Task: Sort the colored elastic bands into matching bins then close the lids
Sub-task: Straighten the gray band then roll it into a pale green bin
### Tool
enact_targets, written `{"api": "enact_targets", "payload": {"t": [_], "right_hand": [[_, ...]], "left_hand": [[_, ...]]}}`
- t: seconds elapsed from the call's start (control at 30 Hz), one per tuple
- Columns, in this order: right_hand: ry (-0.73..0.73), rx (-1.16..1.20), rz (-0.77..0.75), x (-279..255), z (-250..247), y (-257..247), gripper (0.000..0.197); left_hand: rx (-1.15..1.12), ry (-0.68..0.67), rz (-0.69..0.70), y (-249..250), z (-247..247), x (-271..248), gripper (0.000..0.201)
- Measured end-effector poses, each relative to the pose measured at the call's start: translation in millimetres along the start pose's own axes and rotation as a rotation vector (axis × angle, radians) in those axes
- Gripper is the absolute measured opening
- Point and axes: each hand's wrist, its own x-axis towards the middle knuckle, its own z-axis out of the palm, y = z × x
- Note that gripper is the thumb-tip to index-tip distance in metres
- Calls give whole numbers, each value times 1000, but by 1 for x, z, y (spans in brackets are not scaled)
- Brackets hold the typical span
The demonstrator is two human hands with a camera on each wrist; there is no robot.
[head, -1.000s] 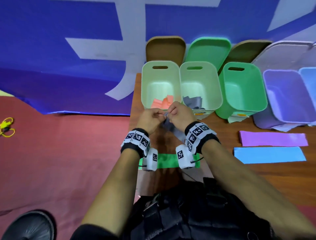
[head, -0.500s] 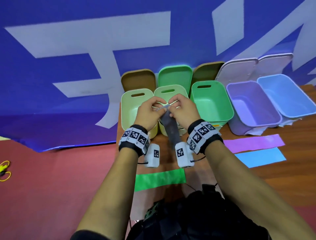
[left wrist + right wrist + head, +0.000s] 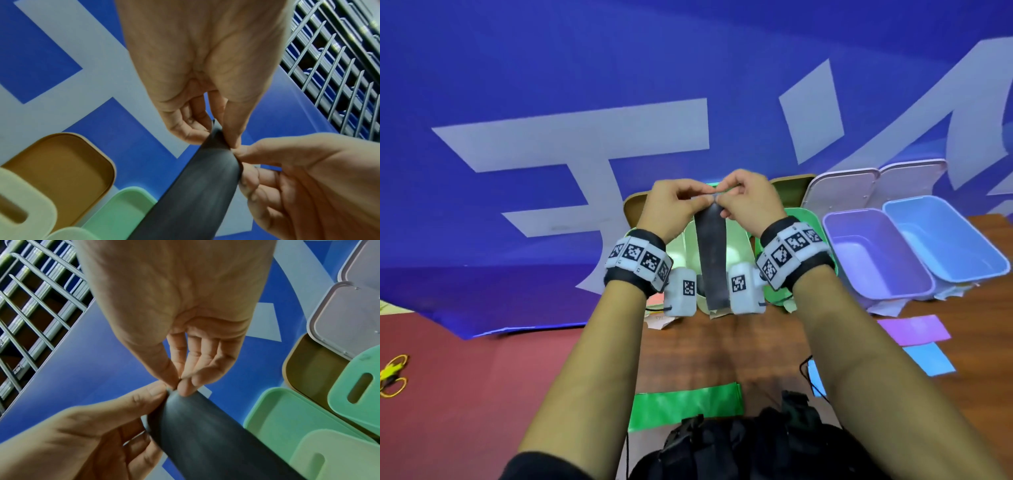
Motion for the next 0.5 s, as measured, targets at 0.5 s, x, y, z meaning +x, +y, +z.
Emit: {"api": "enact_targets", "payload": {"t": [0.5], "right_hand": [[83,-68,75,22,-25,-8,4]], "left_hand": [[76,-173,-85,24,16,53,10]]}}
